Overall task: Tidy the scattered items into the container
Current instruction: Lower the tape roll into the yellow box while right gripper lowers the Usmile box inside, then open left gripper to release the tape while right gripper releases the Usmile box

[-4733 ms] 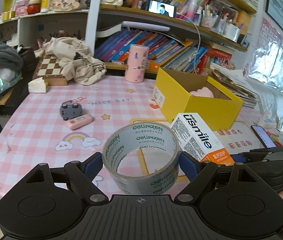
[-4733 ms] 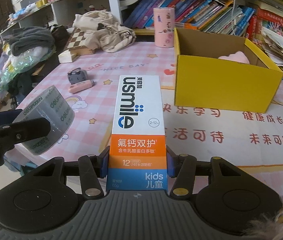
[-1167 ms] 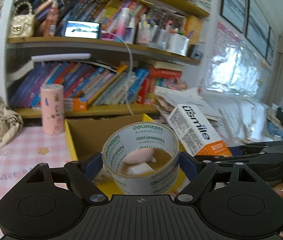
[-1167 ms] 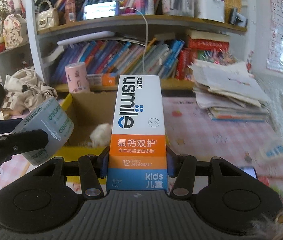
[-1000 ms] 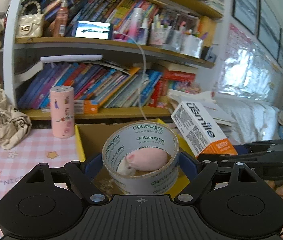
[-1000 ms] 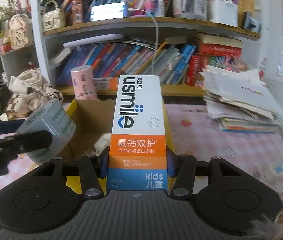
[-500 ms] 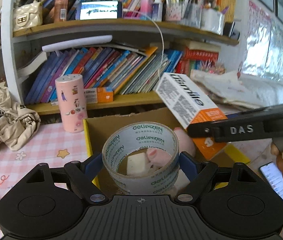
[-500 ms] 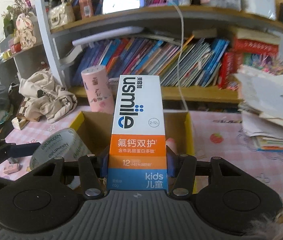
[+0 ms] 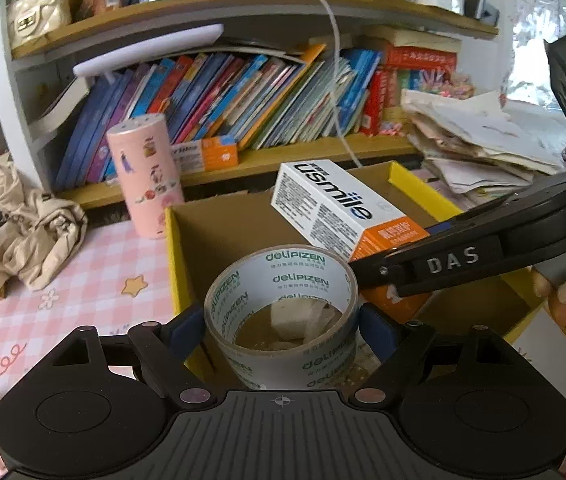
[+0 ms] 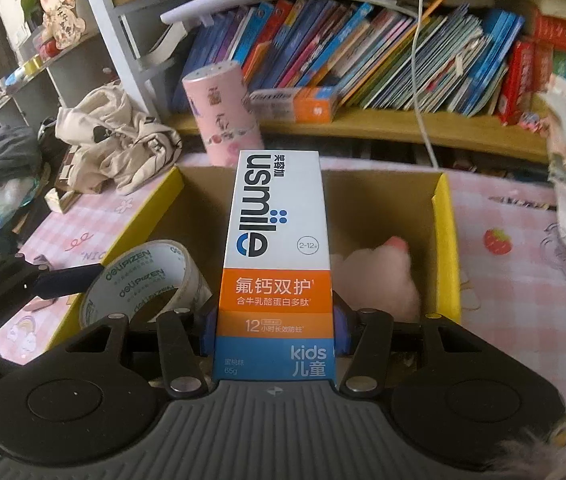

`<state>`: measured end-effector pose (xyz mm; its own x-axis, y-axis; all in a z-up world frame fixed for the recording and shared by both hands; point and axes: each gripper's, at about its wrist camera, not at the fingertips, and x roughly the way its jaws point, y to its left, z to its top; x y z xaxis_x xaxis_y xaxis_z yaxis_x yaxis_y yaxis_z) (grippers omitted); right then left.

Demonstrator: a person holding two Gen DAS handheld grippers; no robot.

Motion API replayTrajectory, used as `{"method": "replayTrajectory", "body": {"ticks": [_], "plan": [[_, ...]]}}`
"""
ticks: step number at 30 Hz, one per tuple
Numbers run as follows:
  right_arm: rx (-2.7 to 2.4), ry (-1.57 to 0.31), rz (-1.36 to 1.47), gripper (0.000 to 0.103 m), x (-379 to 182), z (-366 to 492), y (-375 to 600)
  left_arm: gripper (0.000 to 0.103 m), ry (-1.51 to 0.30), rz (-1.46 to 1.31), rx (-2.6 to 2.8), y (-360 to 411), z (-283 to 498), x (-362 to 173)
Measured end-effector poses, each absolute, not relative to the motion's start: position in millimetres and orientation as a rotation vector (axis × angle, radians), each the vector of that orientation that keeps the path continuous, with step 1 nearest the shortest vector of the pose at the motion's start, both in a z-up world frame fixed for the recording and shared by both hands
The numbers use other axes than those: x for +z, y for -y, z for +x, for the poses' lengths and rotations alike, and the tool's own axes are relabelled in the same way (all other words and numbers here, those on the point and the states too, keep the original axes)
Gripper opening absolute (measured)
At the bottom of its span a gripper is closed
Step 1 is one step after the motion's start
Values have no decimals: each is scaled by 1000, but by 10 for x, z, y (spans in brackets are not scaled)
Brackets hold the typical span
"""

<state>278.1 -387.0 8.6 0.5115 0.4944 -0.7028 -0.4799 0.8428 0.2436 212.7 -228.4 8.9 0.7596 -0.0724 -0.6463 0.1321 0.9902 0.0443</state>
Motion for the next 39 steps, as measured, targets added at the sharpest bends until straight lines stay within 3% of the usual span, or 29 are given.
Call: {"method": "replayTrajectory", "body": {"ticks": [36,39], "plan": [[697,-1030,57,50,-117,3066,3178,86,-627,-3,-10,2096,1671,253],[690,-1040,106,56,-114,3070,3213,86,-627,-13,2,2075,1631,253]]}}
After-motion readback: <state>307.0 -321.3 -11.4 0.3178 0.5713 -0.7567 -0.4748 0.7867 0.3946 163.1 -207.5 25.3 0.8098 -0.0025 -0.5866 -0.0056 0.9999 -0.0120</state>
